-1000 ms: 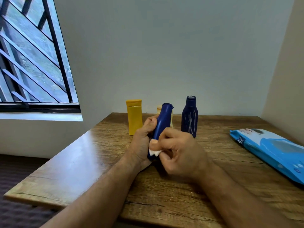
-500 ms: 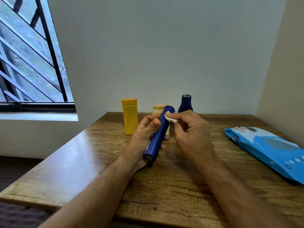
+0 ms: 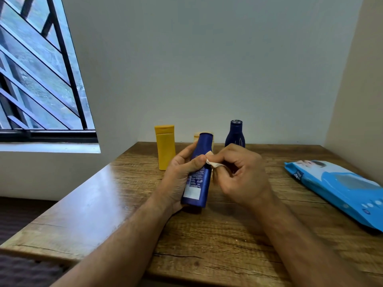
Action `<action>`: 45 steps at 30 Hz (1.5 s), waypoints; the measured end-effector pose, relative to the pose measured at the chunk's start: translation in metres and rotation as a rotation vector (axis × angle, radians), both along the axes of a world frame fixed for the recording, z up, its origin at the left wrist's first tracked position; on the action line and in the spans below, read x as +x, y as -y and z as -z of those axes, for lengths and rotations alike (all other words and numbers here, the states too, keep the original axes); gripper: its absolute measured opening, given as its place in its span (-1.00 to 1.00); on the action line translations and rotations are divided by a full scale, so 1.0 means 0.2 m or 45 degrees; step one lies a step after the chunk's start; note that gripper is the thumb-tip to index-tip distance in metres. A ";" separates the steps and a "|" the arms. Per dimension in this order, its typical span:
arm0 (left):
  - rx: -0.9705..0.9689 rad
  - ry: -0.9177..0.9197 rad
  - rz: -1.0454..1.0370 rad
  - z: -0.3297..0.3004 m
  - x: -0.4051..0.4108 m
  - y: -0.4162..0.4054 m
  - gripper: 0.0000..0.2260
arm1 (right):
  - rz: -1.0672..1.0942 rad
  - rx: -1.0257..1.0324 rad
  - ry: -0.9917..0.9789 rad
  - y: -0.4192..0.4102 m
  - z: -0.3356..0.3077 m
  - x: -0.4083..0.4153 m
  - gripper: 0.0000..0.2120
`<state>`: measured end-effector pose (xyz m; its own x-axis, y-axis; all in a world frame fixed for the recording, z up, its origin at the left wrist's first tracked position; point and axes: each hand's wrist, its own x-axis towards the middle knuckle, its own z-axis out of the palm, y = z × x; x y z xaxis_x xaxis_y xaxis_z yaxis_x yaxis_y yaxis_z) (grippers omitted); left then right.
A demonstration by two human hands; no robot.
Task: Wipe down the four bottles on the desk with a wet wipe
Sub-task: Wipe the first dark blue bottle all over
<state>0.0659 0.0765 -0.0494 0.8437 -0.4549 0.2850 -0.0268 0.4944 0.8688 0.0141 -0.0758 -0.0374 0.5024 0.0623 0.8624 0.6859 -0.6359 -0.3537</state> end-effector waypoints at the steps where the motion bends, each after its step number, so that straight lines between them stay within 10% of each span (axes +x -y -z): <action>1: -0.037 -0.019 0.003 0.00 0.00 0.00 -0.58 | -0.021 -0.025 -0.031 0.00 0.00 0.00 -0.88; 8: -0.074 -0.107 0.004 -0.01 0.00 0.00 -0.59 | -0.088 -0.257 -0.378 -0.02 0.02 -0.01 -0.80; 15: -0.157 -0.120 0.122 -0.01 0.00 0.00 -0.57 | 0.139 0.000 -0.123 -0.03 0.01 0.01 -0.81; 27: 0.133 0.384 -0.380 0.02 0.01 0.01 -0.70 | 0.062 0.232 -0.187 -0.01 -0.01 0.02 -0.80; 36: 0.645 0.896 -0.360 0.08 0.01 0.00 -0.15 | 0.097 0.322 -0.323 -0.01 -0.01 0.01 -0.79; 45: 0.589 1.016 -0.626 0.09 -0.01 0.02 -0.44 | -0.185 0.476 -0.709 -0.01 -0.02 0.01 -0.87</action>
<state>0.0643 0.0726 -0.0679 0.6088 -0.3194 0.7262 -0.7841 -0.1027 0.6121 0.0164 -0.0732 -0.0330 0.8861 -0.0893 0.4549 0.4075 -0.3175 -0.8562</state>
